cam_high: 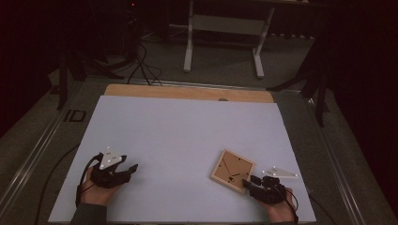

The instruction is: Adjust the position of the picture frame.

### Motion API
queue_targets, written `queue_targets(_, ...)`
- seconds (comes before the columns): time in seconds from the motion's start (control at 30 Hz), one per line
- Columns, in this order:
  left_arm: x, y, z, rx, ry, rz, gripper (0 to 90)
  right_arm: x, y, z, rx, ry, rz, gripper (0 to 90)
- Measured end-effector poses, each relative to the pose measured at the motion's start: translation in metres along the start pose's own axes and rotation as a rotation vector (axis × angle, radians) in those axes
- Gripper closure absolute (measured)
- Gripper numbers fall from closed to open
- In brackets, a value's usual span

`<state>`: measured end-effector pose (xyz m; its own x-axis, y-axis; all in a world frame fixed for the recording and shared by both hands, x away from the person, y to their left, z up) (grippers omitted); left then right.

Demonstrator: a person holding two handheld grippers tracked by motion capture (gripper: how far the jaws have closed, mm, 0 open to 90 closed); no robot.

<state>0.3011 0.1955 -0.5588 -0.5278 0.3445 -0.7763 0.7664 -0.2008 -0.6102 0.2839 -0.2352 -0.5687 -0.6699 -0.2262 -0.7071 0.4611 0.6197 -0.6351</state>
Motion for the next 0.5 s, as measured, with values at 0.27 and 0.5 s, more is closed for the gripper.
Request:
queue_targets(0.27, 0.0002, 0.0012, 0.0019, 0.003, 0.009, -0.004, 43.6, -0.0033, 0.0030, -0.0010, 0.008, -0.010, -0.003, 61.4)
queue_targets(0.5, -0.0004, 0.0014, 0.0028, 0.000, 0.015, 0.002, 43.9, -0.0084, 0.0076, -0.0011, 0.022, -0.008, -0.001, 65.4)
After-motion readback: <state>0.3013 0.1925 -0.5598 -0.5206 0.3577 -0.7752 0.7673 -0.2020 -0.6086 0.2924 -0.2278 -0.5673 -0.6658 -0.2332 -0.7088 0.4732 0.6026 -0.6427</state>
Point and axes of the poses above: each handheld gripper's, and its own axes: y roughly forward along the jaws, x roughly out of its underside, z roughly to its right, the point moved 8 cm from there along y, roughly forward along the jaws, and after that the axes turned 12 degrees about -x, right-handed, at the moved point
